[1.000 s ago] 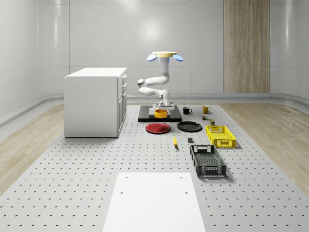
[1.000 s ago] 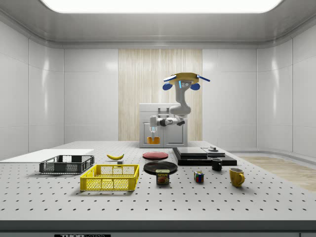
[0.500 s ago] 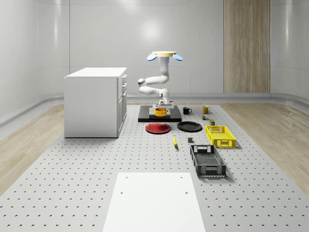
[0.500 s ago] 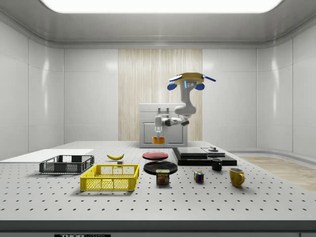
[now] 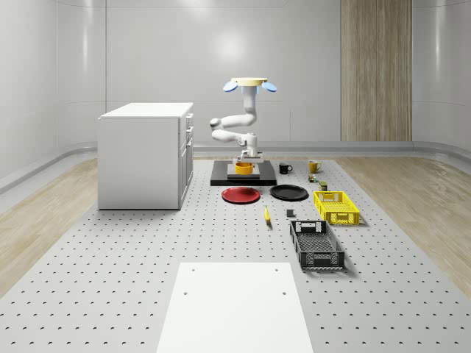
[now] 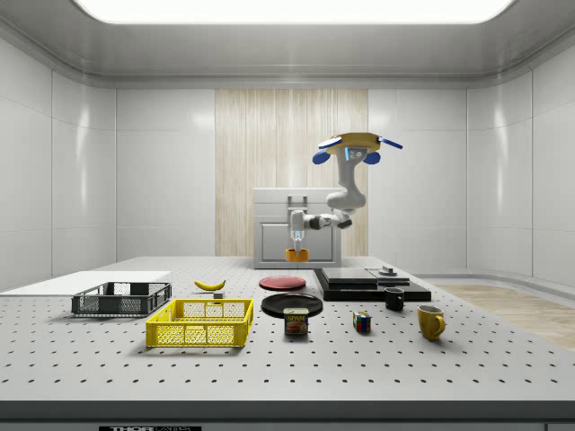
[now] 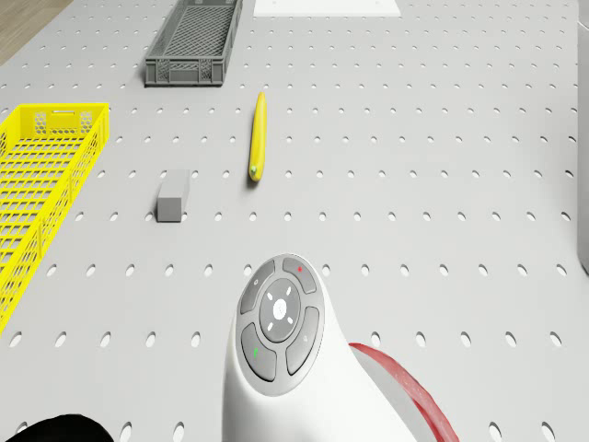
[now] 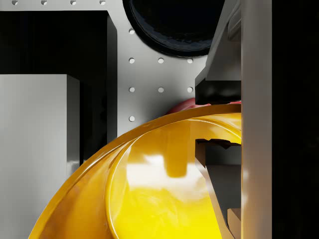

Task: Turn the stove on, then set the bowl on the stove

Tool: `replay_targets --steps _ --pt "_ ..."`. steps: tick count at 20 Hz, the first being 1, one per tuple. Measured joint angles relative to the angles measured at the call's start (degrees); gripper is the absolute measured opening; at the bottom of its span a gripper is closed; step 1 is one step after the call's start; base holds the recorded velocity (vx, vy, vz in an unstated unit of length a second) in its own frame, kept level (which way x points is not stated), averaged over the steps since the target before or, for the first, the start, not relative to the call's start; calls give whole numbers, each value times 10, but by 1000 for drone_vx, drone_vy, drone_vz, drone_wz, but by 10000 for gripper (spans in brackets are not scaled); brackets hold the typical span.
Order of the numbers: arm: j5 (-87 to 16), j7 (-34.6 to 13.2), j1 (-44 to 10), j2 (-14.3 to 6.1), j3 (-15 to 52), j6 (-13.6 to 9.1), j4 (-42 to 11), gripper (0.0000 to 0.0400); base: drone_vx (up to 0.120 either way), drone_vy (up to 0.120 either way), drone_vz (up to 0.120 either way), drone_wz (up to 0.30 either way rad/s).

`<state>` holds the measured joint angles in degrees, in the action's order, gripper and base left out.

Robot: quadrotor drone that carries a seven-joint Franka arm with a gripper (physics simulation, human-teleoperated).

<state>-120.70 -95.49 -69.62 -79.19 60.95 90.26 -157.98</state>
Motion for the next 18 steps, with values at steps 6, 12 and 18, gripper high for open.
replay_targets --steps 6,12,18 --pt "0 0 0 0 0 0 0 100 -120 -7 0 0" --pt "0 0 0 0 0 0 0 100 -120 0 0 0" --pt "0 0 0 0 0 0 0 100 -120 0 -53 0"
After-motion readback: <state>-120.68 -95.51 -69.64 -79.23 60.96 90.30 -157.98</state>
